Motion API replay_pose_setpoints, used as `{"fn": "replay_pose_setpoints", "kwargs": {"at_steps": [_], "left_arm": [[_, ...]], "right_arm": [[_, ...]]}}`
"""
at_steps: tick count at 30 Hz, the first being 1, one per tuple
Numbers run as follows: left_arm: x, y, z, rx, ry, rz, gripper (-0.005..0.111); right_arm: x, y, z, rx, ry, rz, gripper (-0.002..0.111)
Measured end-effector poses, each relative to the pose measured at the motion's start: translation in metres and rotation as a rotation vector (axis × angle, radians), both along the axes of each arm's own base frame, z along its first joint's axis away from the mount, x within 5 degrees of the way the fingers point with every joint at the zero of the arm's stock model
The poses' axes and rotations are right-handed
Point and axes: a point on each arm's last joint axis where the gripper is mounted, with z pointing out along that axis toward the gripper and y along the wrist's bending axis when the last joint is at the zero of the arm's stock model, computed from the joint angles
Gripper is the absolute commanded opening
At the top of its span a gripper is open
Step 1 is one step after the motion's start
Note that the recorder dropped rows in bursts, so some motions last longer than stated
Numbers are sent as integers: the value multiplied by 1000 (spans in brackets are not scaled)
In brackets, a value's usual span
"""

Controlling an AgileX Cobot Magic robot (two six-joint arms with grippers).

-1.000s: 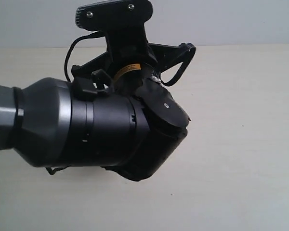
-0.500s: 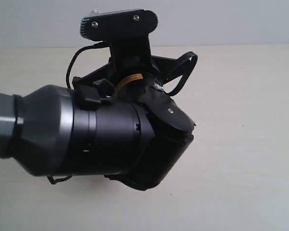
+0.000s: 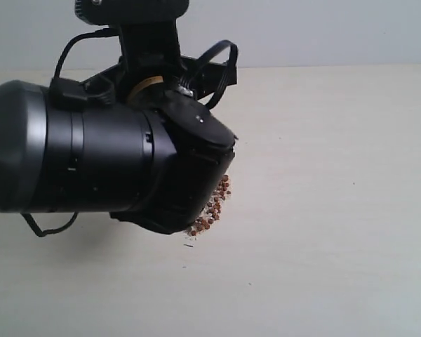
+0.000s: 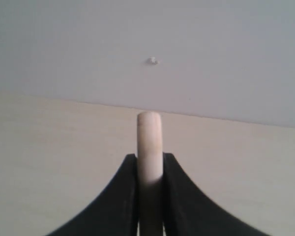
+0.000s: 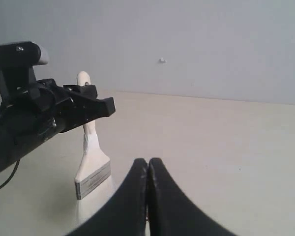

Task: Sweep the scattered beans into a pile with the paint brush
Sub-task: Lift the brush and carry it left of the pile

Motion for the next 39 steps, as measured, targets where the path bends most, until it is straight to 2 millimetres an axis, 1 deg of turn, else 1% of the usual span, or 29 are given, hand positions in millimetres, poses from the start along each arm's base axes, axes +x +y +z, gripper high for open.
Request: {"fn": "replay_pose_setpoints", "kwargs": {"at_steps": [4,7,10,13,15,16,18,20,21,22,24,25,32,36,39], "left_arm": [[2,-3,-8,119,-62,-66,0],[7,-2,-8,156,-82,-79,0],[16,3,-7,181,-89,-61,0],[19,9,-12,202,-37,-21,0],[17,14,-19,237,58,18,0],[16,17,-22,274,101,28,0],[18,18,-23,327,119,23,0],[22,22,-24,427,135,5,0],[24,24,-21,558,148,-31,0],[24,25,-18,647,155,-61,0],[24,27,-12,780,158,-110,0],[24,26,-13,816,160,-122,0],[24,26,-12,864,157,-140,0],[27,20,-3,1002,37,-187,0],[29,17,2,1064,-26,-203,0]], "right_arm": [[0,0,0,0,0,0,0],[0,0,0,0,0,0,0],[0,0,0,0,0,0,0],[0,0,0,0,0,0,0],[0,0,0,0,0,0,0],[0,0,0,0,0,0,0],[0,0,0,0,0,0,0],[0,0,0,0,0,0,0],[0,0,0,0,0,0,0],[0,0,0,0,0,0,0],[0,0,0,0,0,0,0],[0,0,0,0,0,0,0],[0,0,0,0,0,0,0],[0,0,0,0,0,0,0],[0,0,0,0,0,0,0]]}}
